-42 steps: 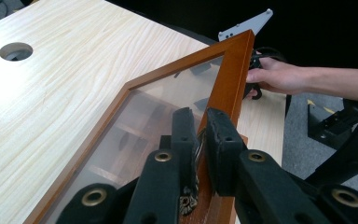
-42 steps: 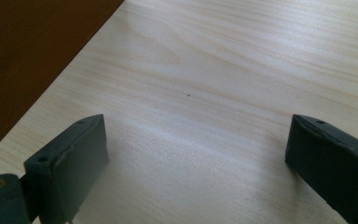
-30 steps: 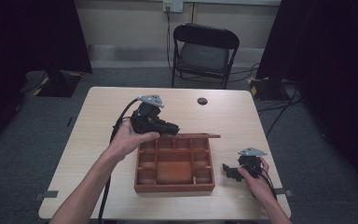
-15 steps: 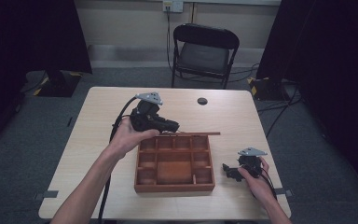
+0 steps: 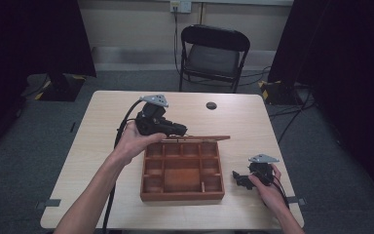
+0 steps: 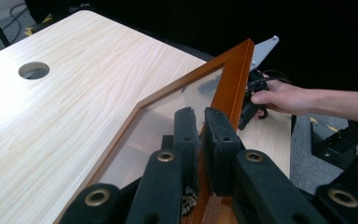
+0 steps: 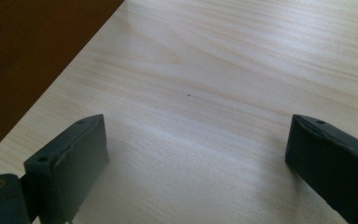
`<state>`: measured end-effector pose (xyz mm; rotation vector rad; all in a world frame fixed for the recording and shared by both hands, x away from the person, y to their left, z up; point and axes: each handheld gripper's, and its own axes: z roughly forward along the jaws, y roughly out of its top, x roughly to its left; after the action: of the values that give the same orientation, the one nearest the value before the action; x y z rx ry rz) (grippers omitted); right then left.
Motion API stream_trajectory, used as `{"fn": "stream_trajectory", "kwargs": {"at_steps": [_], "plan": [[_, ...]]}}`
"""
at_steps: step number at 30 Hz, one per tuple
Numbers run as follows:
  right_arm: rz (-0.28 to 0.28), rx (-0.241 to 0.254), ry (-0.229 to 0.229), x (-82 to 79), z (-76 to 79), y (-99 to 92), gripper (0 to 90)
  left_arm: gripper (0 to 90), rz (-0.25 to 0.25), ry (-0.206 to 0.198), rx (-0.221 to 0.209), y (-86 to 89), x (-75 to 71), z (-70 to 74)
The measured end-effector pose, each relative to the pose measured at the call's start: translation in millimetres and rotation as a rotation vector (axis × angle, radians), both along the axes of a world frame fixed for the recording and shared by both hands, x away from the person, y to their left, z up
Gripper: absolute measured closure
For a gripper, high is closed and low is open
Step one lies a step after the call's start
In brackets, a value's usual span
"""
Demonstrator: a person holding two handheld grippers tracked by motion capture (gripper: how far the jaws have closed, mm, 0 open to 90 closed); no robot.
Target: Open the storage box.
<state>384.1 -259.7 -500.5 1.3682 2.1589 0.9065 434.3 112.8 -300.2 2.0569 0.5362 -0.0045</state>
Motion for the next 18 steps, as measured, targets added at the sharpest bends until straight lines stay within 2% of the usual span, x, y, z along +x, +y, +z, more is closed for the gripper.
{"fn": "stream_trajectory", "kwargs": {"at_steps": [16, 18], "plan": [[-0.001, 0.000, 0.000, 0.0, 0.0, 0.0, 4.9, 84.1, 0.016, -0.029, -0.013, 1.9, 2.3, 1.1], [0.000, 0.000, 0.000, 0.0, 0.0, 0.0, 4.9, 84.1, 0.024, -0.029, -0.026, 2.1, 2.5, 0.6]]}}
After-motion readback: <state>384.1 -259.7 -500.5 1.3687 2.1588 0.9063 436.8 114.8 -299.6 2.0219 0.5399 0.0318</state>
